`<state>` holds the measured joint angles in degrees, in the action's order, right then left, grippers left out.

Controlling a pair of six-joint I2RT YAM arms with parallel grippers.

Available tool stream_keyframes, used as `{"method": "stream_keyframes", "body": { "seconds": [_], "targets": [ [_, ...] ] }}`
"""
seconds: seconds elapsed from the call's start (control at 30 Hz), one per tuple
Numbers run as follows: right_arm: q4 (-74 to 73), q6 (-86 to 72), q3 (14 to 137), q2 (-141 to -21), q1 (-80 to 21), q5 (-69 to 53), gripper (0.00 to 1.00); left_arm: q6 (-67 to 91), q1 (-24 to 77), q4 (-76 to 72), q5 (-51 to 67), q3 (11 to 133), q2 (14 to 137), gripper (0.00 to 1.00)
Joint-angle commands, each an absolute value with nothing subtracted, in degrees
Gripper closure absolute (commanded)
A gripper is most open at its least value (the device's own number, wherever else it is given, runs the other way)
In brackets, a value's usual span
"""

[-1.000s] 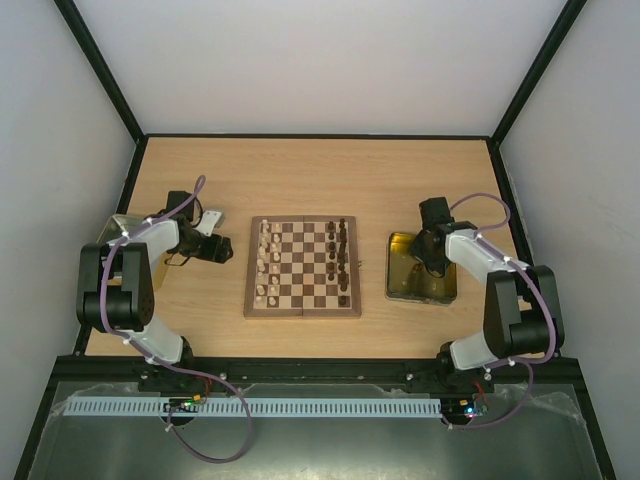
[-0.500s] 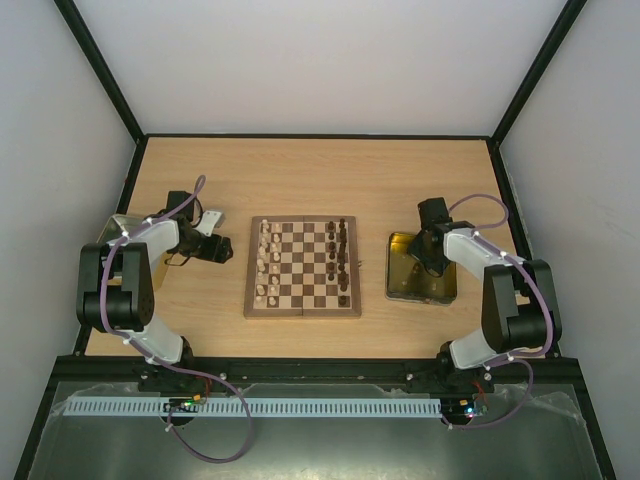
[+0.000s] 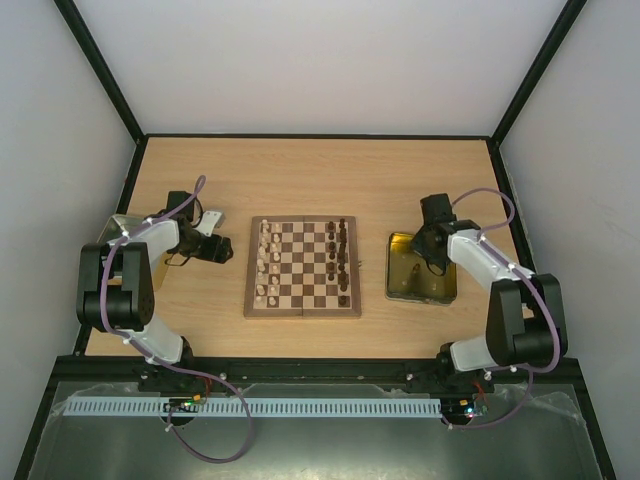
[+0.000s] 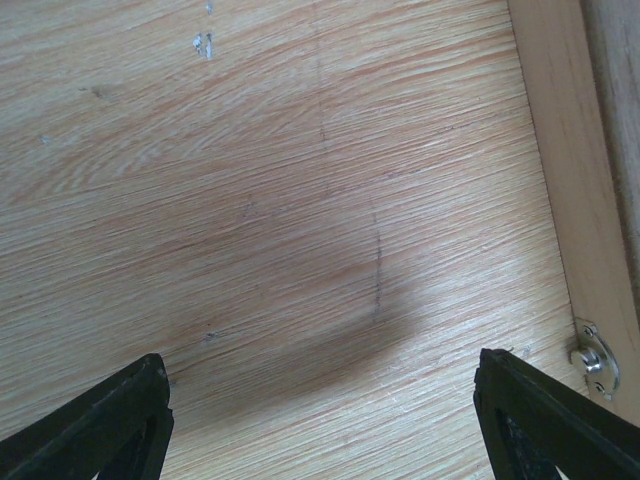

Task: Set up the chess pieces on the board
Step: Pick up the chess piece from the storage box, then place the chess piece on the chessboard.

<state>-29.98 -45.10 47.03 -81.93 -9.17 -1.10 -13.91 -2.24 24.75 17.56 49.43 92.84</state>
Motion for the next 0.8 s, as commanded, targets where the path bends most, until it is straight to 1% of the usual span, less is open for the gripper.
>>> {"method": "stream_keyframes", "body": {
  "seconds": [0.0,0.23,0.43,0.63,0.77],
  "targets": [
    [-33.71,-43.91,50.44,-79.32,-11.11,1.84,0.98,-14.24,-2.02,25.29,17.84,49.66,93.54,0.17],
    [-39.05,-44.66,56.93,-77.8,-20.55,2.98,0.98,-14.15,-2.02,25.31,17.49,49.75,93.56,0.17],
    [-43.91,-47.59,63.58,-77.71,-32.56,4.07,0.98,-14.06,-1.89,25.36,17.17,49.84,94.08,0.17],
    [-44.77,-50.45,66.12,-80.37,-45.12,2.41,0.98,-13.93,-1.67,25.36,16.7,50.06,94.15,0.17],
    [-44.49,-50.65,68.4,-84.2,-52.3,1.18,0.98,-13.94,-1.67,25.31,16.23,49.77,93.88,0.17]
  ]
}}
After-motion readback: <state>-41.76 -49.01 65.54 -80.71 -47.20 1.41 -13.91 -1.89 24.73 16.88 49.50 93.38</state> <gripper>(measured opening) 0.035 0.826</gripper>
